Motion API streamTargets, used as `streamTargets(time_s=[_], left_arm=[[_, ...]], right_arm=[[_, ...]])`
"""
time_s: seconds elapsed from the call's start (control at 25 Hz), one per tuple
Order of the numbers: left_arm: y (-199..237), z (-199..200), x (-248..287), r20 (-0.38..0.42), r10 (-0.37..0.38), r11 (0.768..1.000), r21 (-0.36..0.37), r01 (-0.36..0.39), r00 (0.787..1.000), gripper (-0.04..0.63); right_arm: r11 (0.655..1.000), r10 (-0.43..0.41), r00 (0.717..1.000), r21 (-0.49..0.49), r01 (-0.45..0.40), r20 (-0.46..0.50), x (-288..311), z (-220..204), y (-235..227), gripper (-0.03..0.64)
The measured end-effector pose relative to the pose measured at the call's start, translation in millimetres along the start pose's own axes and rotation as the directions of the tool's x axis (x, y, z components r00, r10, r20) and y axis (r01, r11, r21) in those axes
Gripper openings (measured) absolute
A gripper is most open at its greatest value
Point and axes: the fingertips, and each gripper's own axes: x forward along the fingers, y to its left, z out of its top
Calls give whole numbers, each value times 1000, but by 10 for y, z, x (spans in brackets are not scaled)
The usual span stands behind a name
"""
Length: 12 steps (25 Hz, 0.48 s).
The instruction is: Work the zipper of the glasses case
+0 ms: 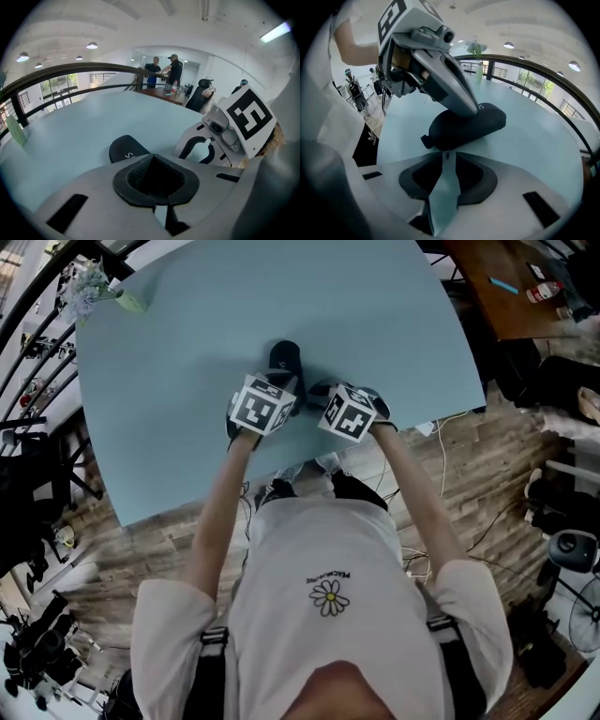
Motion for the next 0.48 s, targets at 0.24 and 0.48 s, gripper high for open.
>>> streamTargets(time_s=[0.24, 0.48], left_arm=[[1, -4, 16, -7, 3, 1000, 2, -3, 1000, 14], [3, -12, 21, -10, -3, 1000, 19, 3, 1000, 14]], right_arm=[[1000, 8, 1000, 15, -8, 8, 66, -19, 48, 11], [997, 58, 998, 48, -58, -6, 66, 91, 284, 8]])
